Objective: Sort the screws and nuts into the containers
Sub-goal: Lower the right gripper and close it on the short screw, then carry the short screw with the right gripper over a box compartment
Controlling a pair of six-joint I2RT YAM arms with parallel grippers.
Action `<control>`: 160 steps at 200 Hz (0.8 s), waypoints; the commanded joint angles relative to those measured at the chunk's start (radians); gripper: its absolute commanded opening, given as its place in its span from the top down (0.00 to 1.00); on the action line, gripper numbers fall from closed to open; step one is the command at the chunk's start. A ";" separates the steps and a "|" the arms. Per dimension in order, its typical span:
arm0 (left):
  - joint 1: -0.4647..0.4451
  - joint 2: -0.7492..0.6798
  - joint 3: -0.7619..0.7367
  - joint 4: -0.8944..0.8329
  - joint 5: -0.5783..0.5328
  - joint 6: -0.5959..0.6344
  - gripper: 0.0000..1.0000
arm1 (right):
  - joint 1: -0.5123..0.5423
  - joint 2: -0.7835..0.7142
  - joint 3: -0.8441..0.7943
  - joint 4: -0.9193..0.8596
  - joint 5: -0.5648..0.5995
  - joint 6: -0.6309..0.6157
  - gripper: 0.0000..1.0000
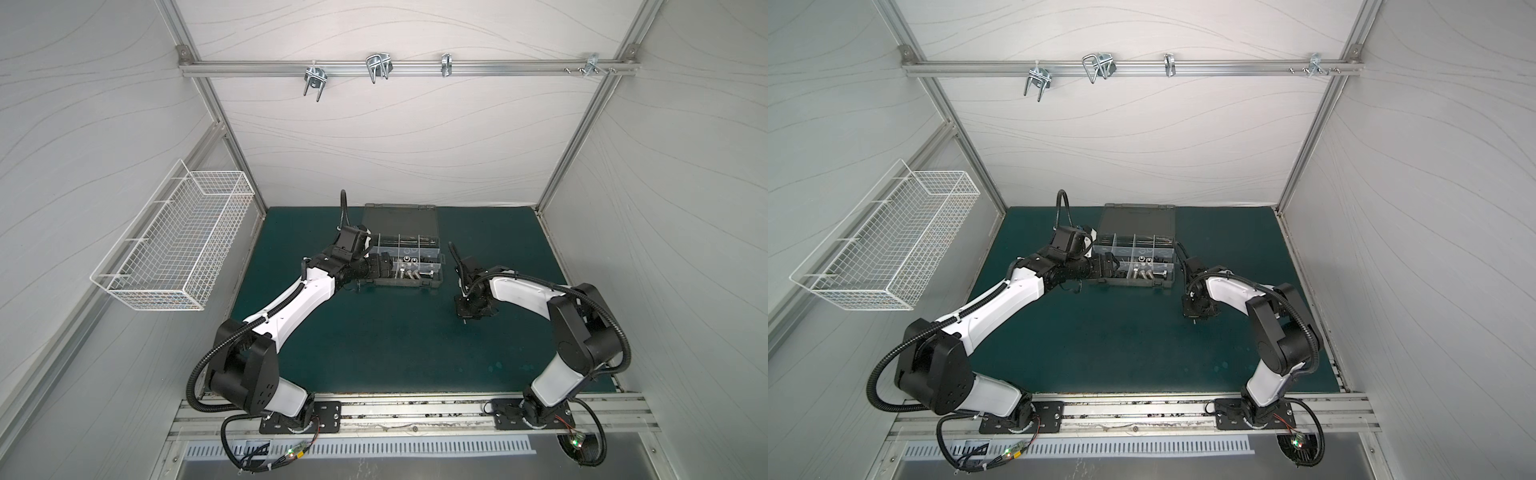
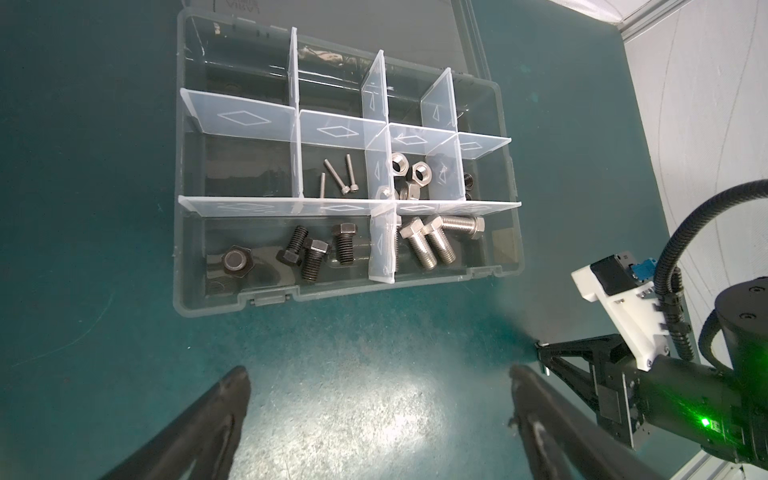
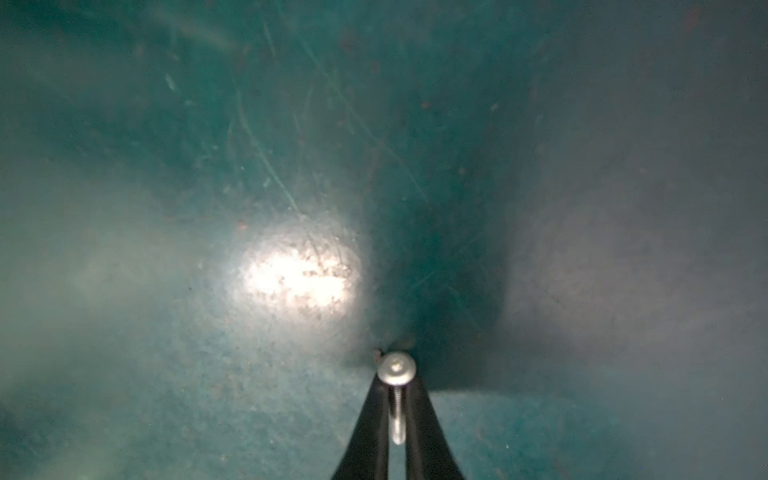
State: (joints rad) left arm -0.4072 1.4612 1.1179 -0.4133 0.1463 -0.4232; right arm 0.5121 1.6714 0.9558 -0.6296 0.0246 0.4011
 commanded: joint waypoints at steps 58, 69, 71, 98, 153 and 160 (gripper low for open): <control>0.002 -0.022 0.006 0.003 -0.019 0.000 0.01 | 0.026 -0.048 -0.057 -0.003 -0.006 0.014 1.00; 0.002 -0.021 0.005 0.001 -0.025 0.000 0.01 | 0.030 -0.066 -0.057 0.007 -0.011 0.013 1.00; 0.002 -0.022 0.004 0.000 -0.027 0.000 0.02 | 0.031 -0.071 -0.056 0.009 -0.012 0.012 1.00; 0.002 -0.027 -0.002 -0.007 -0.060 -0.006 0.01 | 0.041 -0.119 -0.033 0.019 -0.016 0.004 1.00; 0.002 -0.049 -0.029 -0.017 -0.130 -0.027 0.01 | 0.083 -0.116 0.150 0.050 -0.039 -0.025 1.00; 0.002 -0.051 -0.034 -0.017 -0.136 -0.031 0.01 | 0.092 -0.095 0.189 0.059 -0.048 -0.033 1.00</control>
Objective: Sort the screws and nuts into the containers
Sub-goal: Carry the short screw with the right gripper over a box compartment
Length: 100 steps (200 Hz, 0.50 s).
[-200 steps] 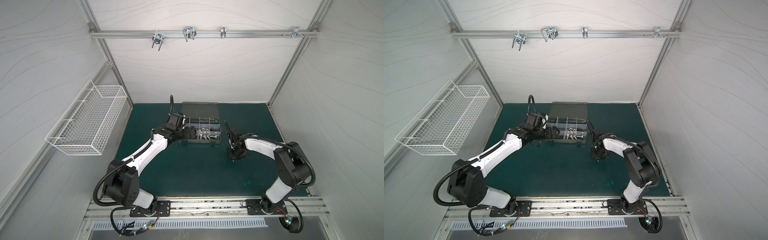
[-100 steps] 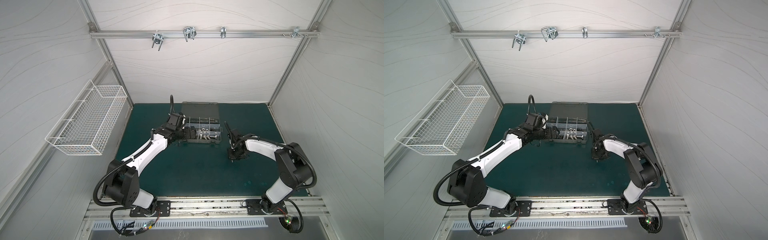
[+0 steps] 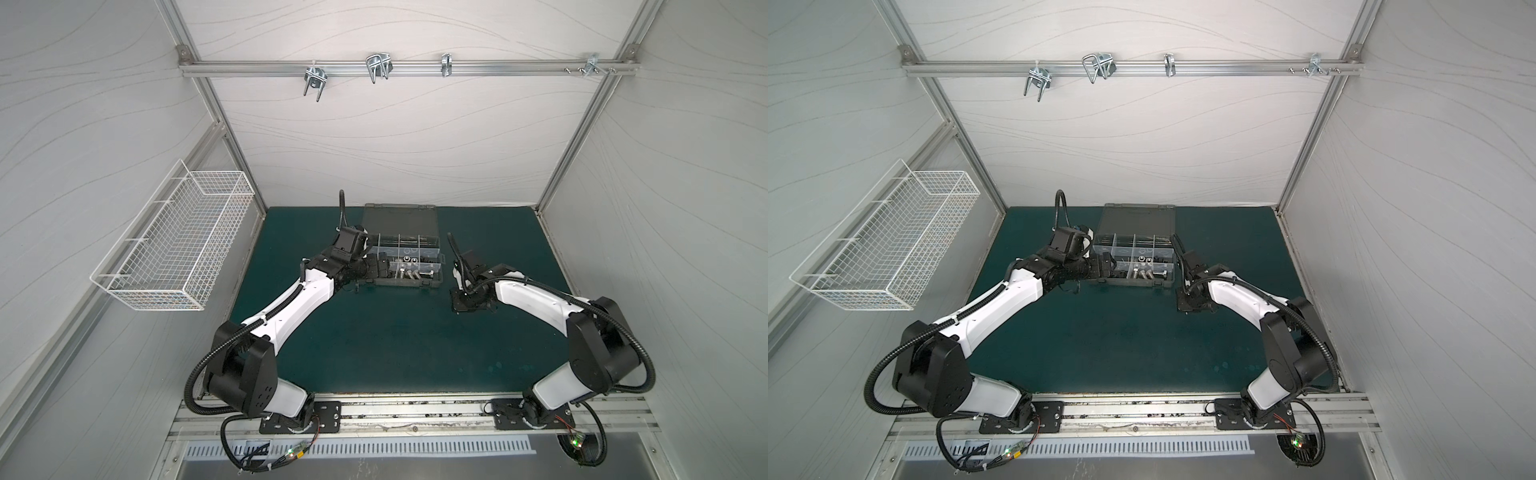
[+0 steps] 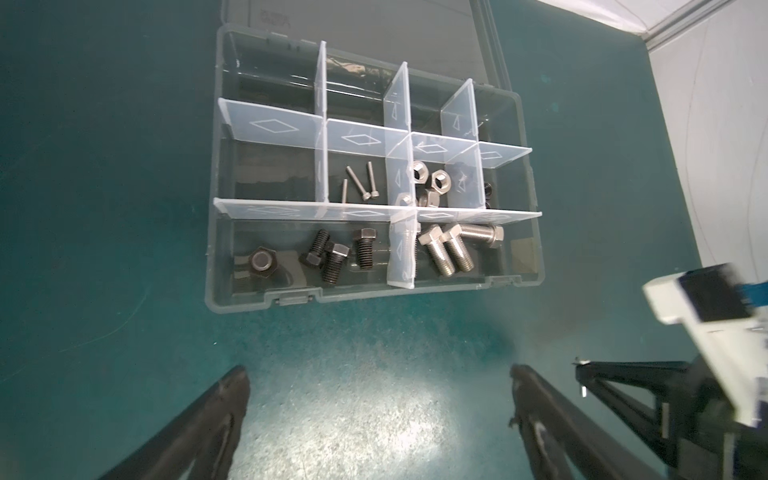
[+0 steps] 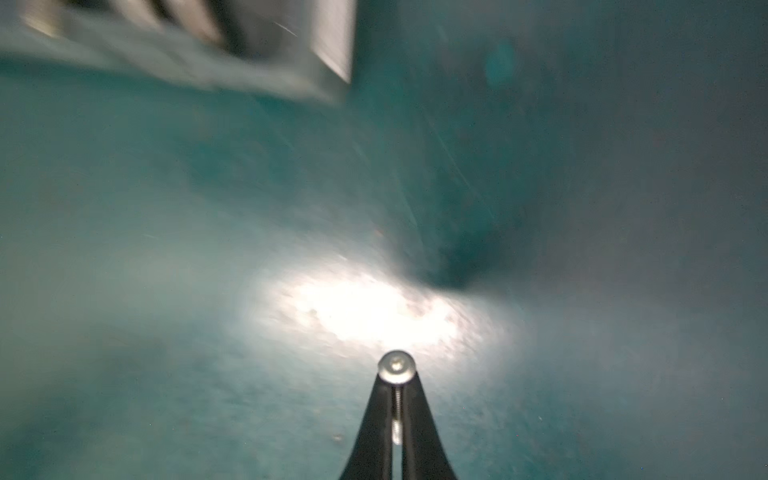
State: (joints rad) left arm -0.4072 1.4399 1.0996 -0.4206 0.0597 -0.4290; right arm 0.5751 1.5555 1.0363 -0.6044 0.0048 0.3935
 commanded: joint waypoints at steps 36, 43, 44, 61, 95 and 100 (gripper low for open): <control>0.002 -0.056 -0.052 -0.011 -0.095 -0.047 0.01 | 0.079 0.173 0.356 0.050 -0.027 -0.086 1.00; 0.002 -0.063 -0.062 -0.010 -0.105 -0.054 0.01 | 0.089 0.208 0.404 0.054 -0.026 -0.099 1.00; 0.002 -0.064 -0.063 -0.009 -0.106 -0.055 0.01 | 0.090 0.210 0.410 0.054 -0.026 -0.101 1.00; 0.002 -0.082 -0.083 -0.010 -0.133 -0.065 0.01 | 0.107 0.294 0.515 0.068 -0.022 -0.127 1.00; 0.002 -0.117 -0.120 0.005 -0.152 -0.083 0.01 | 0.123 0.445 0.689 0.097 -0.011 -0.178 1.00; 0.002 -0.120 -0.123 0.005 -0.153 -0.085 0.01 | 0.126 0.467 0.709 0.108 -0.006 -0.187 1.00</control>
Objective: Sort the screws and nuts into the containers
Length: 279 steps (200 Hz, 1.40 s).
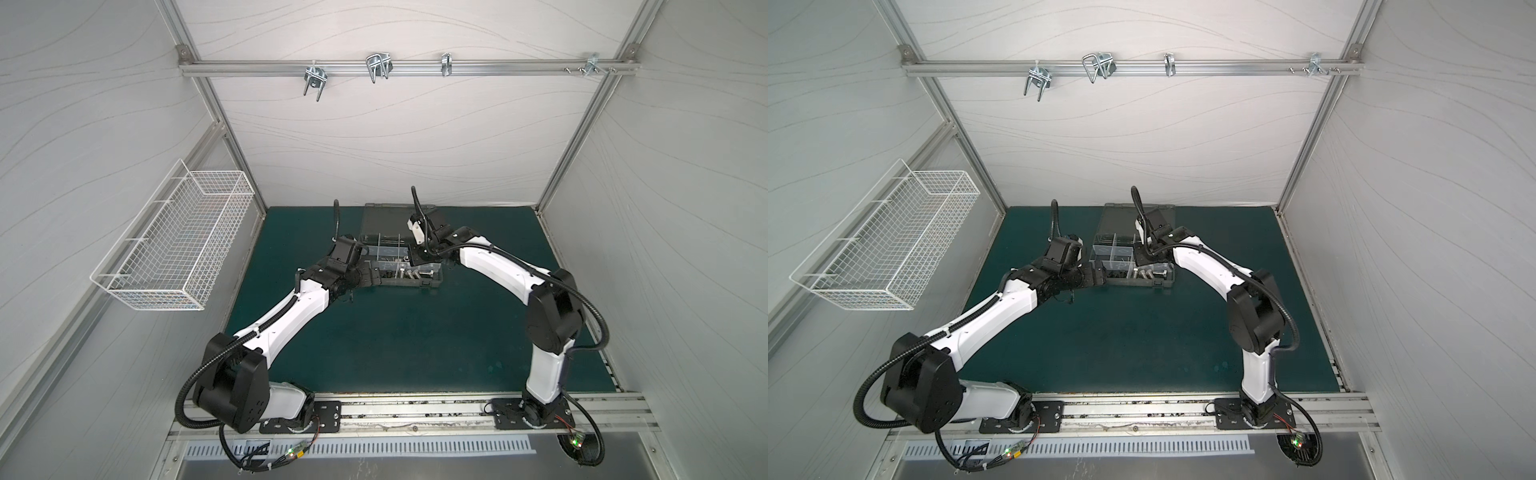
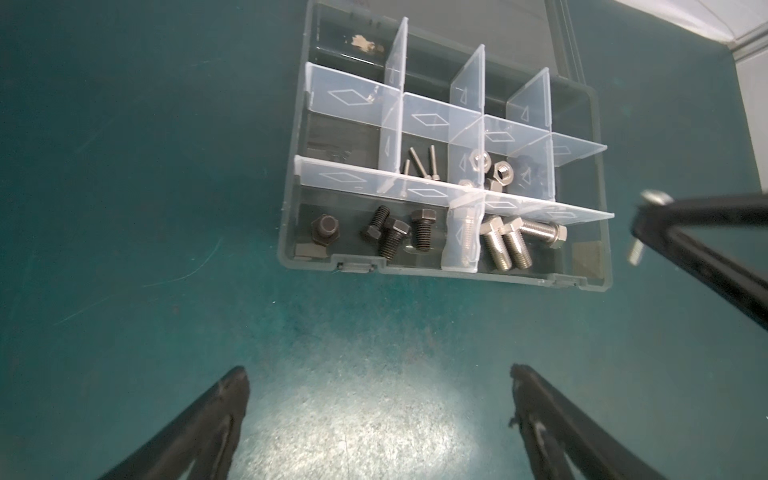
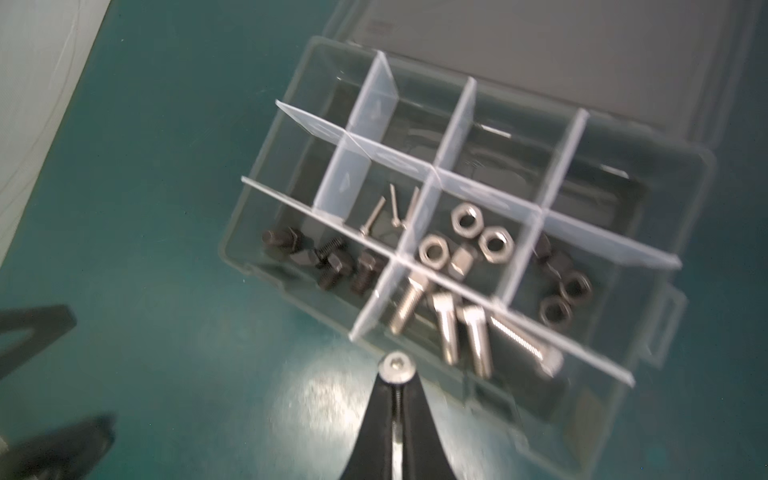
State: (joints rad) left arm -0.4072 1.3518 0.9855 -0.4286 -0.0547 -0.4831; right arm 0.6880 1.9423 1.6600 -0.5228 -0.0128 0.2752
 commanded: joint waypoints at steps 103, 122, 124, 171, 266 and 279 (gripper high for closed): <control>0.003 -0.093 -0.059 -0.001 -0.104 -0.038 0.01 | 0.039 0.431 0.434 0.018 0.006 -0.138 0.87; 0.002 -0.105 -0.067 -0.007 -0.118 -0.038 0.01 | 0.039 0.446 0.454 0.003 0.004 -0.152 0.70; 0.002 -0.106 -0.067 -0.008 -0.119 -0.038 0.01 | 0.039 0.445 0.454 0.004 0.004 -0.153 0.69; 0.005 -0.124 -0.069 -0.011 -0.172 -0.032 0.01 | 0.040 0.351 0.412 -0.002 -0.006 -0.170 0.57; 0.023 -0.129 -0.156 0.206 -0.414 0.077 0.01 | -0.150 -0.239 -0.272 0.212 0.113 -0.070 0.41; 0.031 -0.132 -0.178 0.270 -0.451 0.125 0.01 | -0.203 -0.325 -0.391 0.258 0.142 -0.056 0.35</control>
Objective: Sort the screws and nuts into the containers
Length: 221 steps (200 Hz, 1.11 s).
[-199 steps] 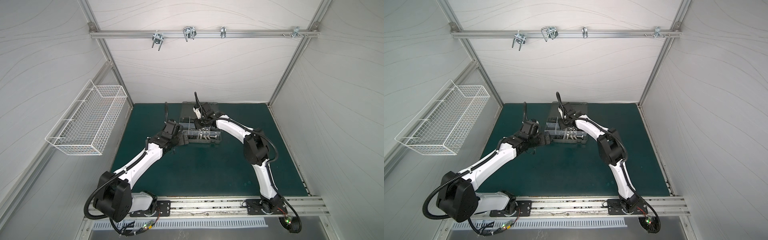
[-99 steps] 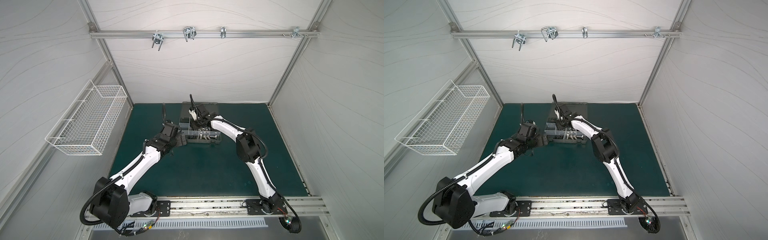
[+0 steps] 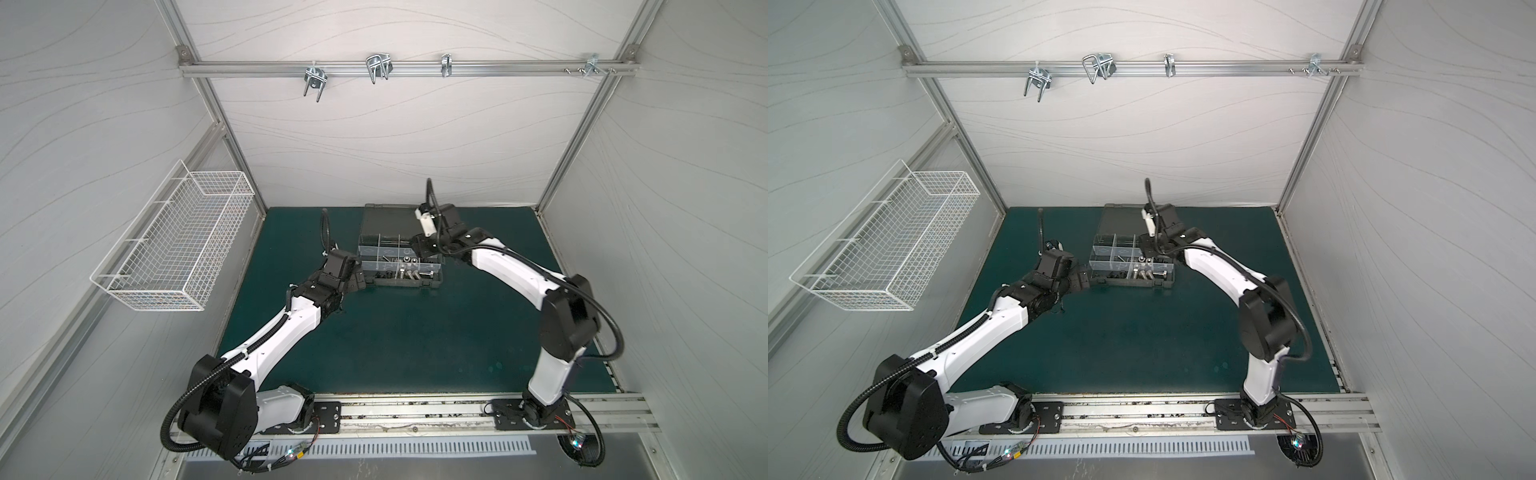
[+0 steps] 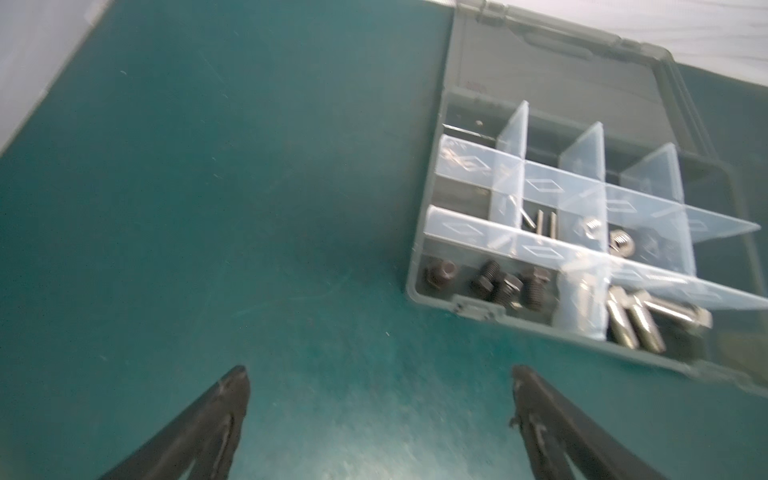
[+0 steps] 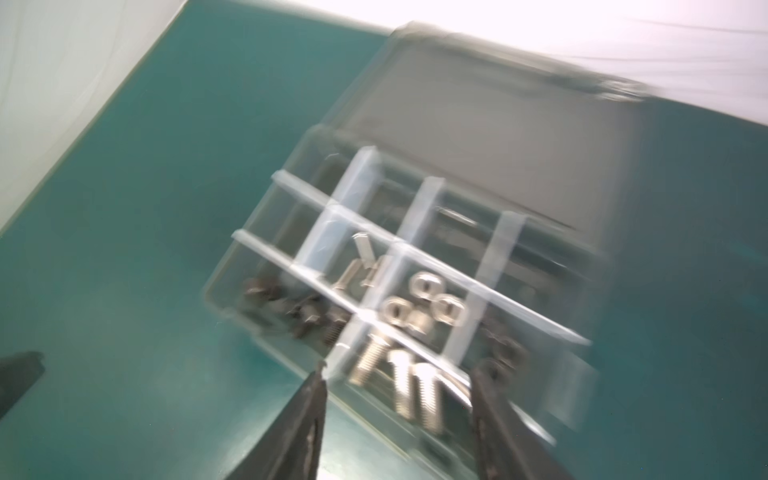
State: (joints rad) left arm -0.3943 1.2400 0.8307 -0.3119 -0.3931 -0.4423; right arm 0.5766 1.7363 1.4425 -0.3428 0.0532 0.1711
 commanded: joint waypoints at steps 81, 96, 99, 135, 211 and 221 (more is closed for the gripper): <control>0.178 -0.045 -0.225 0.554 -0.085 0.329 0.01 | -0.314 -0.426 -0.572 0.288 0.347 0.023 0.01; 0.217 -0.057 -0.272 0.621 -0.049 0.365 0.01 | -0.341 -0.456 -0.648 0.386 0.368 -0.002 0.01; 0.226 -0.059 -0.283 0.638 -0.041 0.372 0.01 | -0.348 -0.463 -0.667 0.410 0.369 -0.009 0.01; 0.302 -0.062 -0.399 0.849 0.066 0.422 0.01 | -0.369 -0.492 -0.834 0.687 0.377 -0.129 0.01; 0.380 0.016 -0.478 1.071 0.267 0.450 0.01 | -0.430 -0.459 -1.020 0.999 0.250 -0.140 0.01; 0.380 0.020 -0.475 1.069 0.283 0.458 0.01 | -0.438 -0.446 -1.027 1.018 0.235 -0.140 0.01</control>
State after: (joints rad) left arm -0.0204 1.2518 0.3286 0.6693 -0.1989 -0.0208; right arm 0.1551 1.2659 0.4385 0.5243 0.3370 0.0544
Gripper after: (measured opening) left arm 0.993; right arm 0.990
